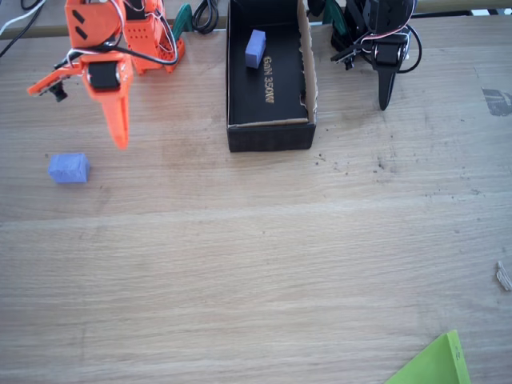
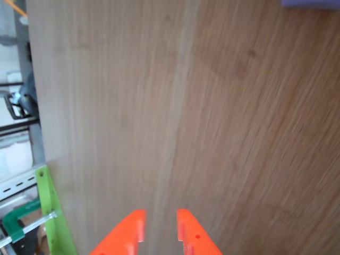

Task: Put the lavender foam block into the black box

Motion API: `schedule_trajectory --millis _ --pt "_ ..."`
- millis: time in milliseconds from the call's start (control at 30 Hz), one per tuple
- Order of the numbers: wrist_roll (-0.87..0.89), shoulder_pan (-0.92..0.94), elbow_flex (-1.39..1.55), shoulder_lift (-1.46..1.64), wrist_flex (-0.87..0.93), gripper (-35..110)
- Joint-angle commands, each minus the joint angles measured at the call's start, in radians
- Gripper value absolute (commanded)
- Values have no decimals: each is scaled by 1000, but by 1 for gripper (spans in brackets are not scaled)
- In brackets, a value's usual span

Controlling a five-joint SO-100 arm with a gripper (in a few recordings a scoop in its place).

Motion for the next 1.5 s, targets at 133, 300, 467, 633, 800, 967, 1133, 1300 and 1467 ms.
schedule_trajectory --millis 133,300,467,633,800,967,1133,1300,1467 --pt "87 58 -20 46 -5 0" --pt "143 117 18 84 -6 0" --pt "127 249 25 64 -40 0" --pt "29 357 -40 -26 -98 0" --pt "2 425 -120 -78 -52 0" --pt "-3 439 -224 -123 97 0" --pt "55 446 -244 -95 282 0" --pt "84 456 -267 -71 413 0" --pt "87 474 -301 -101 485 0"
